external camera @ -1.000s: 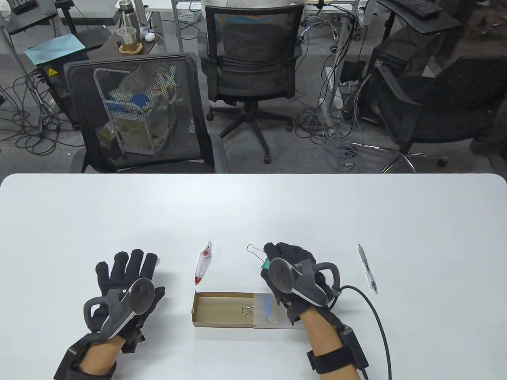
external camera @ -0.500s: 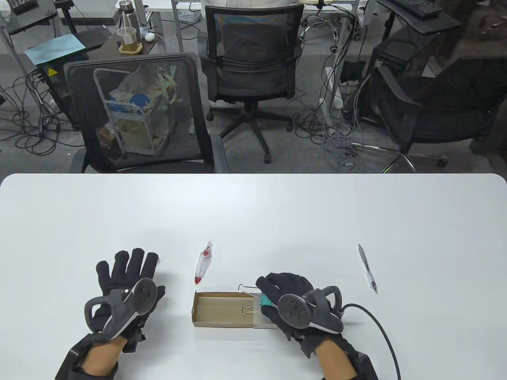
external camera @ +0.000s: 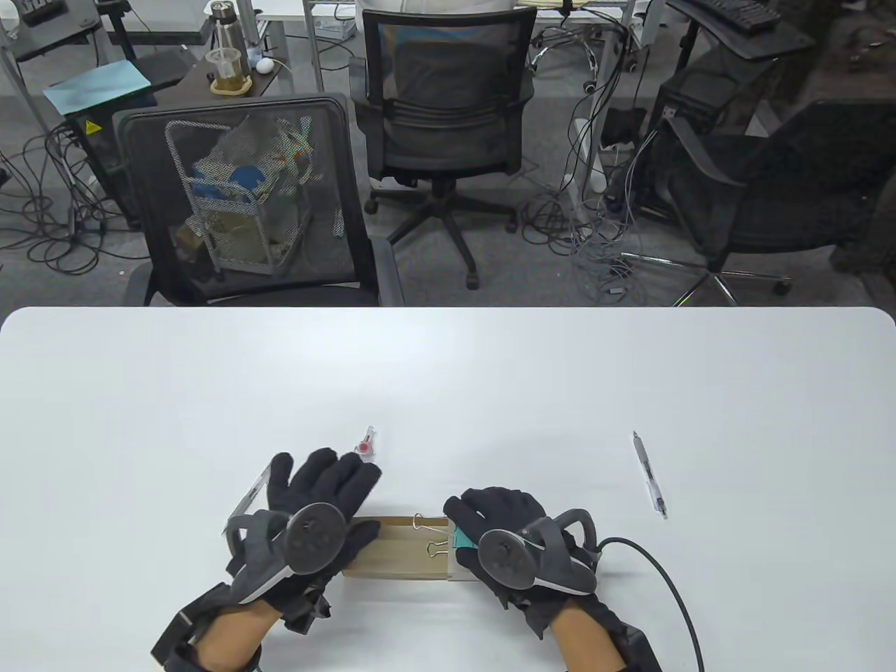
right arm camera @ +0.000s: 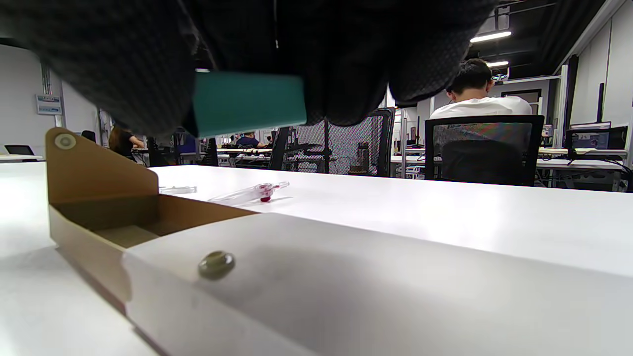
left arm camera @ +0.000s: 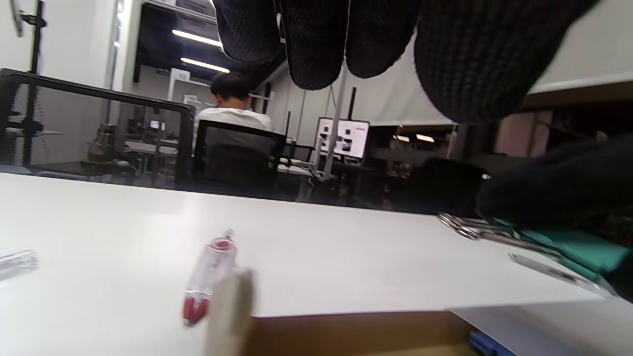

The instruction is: Pack snap-button pull-out pencil case

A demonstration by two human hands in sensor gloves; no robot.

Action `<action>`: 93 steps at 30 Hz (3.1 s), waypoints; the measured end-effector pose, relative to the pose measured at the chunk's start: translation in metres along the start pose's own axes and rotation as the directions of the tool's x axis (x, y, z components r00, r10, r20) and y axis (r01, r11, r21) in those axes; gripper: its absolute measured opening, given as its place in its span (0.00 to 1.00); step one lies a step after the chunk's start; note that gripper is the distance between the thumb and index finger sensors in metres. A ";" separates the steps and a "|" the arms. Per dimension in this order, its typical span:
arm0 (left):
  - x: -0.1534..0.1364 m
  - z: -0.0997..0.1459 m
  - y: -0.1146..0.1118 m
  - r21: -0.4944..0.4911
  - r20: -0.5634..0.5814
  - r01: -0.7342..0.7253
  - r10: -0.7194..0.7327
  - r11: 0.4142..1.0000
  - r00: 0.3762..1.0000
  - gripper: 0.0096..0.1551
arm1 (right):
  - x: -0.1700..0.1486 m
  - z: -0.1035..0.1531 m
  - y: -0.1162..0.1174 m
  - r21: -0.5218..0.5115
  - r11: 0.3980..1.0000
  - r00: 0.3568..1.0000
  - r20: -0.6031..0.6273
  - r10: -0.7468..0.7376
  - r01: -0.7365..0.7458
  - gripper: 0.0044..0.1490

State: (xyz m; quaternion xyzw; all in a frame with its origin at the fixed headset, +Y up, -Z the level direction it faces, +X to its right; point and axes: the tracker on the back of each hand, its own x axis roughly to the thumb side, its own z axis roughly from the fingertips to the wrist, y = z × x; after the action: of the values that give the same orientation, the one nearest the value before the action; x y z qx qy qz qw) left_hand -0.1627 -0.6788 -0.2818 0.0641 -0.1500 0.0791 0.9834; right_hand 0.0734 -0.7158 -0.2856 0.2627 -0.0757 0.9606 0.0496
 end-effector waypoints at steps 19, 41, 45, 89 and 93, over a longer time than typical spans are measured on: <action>0.044 -0.010 -0.051 -0.007 0.101 0.241 -0.239 0.971 0.966 0.30 | 0.011 -0.003 0.009 0.031 1.000 0.999 0.036 0.002 -0.003 0.44; 0.021 -0.008 -0.044 -0.005 0.050 0.182 -0.182 0.983 0.982 0.29 | -0.051 0.003 0.020 0.312 0.945 0.984 -0.171 -0.052 0.104 0.63; 0.021 -0.007 -0.043 -0.008 0.048 0.183 -0.183 0.983 0.982 0.29 | -0.055 0.003 0.031 0.370 0.926 0.983 -0.184 -0.008 0.077 0.62; 0.051 -0.036 -0.089 -0.280 0.087 0.429 -0.422 0.859 0.902 0.28 | -0.062 0.005 0.040 0.390 0.909 0.976 -0.209 -0.065 0.144 0.60; 0.057 -0.038 -0.091 -0.252 0.089 0.418 -0.410 0.873 0.908 0.28 | -0.063 0.005 0.040 0.388 0.909 0.975 -0.211 -0.076 0.155 0.60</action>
State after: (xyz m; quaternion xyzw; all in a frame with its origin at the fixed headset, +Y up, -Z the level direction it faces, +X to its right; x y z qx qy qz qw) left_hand -0.0822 -0.7546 -0.3099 -0.0363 -0.1581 -0.1551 0.9745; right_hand 0.1245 -0.7599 -0.3185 0.1782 0.1441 0.9716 0.0587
